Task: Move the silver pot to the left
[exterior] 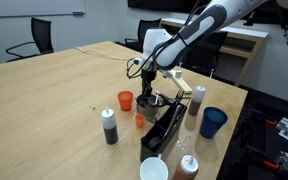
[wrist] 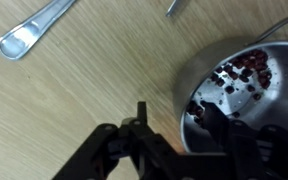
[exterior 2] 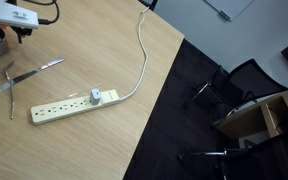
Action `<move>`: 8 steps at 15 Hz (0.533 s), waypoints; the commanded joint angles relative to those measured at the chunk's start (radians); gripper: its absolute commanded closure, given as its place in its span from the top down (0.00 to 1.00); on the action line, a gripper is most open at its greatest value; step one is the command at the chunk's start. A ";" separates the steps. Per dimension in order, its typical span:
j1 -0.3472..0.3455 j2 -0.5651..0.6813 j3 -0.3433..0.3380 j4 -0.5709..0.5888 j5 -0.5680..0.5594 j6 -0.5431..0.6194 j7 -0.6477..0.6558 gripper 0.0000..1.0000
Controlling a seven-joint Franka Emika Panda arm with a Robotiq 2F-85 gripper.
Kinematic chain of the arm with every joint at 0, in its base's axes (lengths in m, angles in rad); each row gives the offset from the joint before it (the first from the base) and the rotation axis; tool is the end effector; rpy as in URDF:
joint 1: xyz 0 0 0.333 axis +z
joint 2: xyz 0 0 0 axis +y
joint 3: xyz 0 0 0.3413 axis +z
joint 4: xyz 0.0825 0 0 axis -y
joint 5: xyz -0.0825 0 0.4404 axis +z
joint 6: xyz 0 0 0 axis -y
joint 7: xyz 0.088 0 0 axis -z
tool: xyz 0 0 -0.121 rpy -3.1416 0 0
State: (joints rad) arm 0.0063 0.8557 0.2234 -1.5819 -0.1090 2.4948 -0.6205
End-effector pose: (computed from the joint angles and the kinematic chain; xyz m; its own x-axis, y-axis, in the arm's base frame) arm 0.7426 0.1536 0.1090 0.6541 0.7467 0.1209 0.7543 -0.6557 -0.0314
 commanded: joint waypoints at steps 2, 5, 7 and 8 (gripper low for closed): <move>-0.010 -0.046 0.012 -0.051 0.005 0.044 -0.005 0.94; -0.018 -0.132 0.025 -0.123 0.002 0.103 -0.011 1.00; -0.015 -0.202 0.021 -0.177 -0.002 0.116 0.000 1.00; -0.014 -0.237 0.016 -0.206 0.001 0.108 0.009 1.00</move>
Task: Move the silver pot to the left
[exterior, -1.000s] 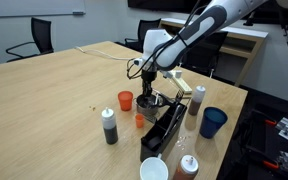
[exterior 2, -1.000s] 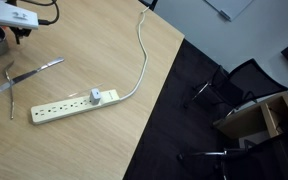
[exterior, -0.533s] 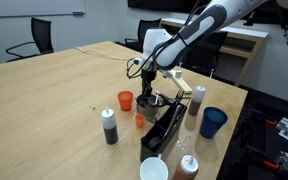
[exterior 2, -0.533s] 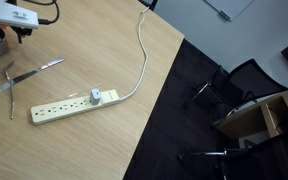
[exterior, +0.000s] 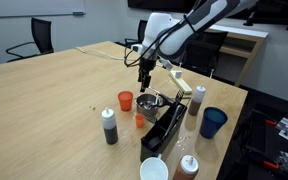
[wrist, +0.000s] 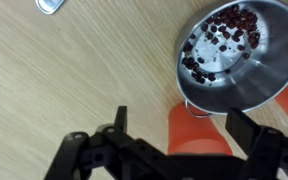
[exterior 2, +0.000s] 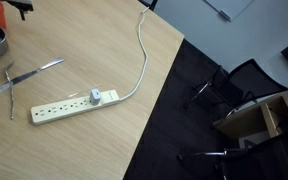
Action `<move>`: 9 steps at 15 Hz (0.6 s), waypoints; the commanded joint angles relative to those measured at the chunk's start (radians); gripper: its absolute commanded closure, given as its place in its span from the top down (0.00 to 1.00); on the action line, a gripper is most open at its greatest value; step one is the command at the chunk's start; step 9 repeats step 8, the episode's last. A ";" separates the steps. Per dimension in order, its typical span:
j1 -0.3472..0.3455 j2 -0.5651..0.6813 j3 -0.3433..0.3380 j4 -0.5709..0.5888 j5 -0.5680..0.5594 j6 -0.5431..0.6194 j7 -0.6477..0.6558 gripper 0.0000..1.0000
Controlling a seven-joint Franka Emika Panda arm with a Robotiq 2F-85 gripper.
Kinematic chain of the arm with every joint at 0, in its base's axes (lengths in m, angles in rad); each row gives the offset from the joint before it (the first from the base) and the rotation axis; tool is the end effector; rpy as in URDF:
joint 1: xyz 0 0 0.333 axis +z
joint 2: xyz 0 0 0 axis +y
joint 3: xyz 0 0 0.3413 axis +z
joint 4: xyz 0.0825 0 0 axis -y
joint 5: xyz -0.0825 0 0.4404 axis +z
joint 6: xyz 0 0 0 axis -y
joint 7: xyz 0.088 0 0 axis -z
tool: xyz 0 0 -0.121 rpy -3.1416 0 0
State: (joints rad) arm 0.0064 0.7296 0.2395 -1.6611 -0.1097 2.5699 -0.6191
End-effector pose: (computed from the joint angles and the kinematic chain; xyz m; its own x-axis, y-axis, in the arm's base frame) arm 0.7423 0.1665 0.1764 0.6213 0.7545 0.2115 0.7641 -0.6432 0.0497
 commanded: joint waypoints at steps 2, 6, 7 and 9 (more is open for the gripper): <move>-0.038 -0.183 0.016 -0.195 0.038 0.006 0.007 1.00; -0.005 -0.121 -0.006 -0.114 0.016 -0.005 0.010 1.00; -0.003 -0.112 -0.005 -0.109 0.016 -0.004 0.010 1.00; -0.003 -0.109 -0.005 -0.108 0.016 -0.004 0.010 1.00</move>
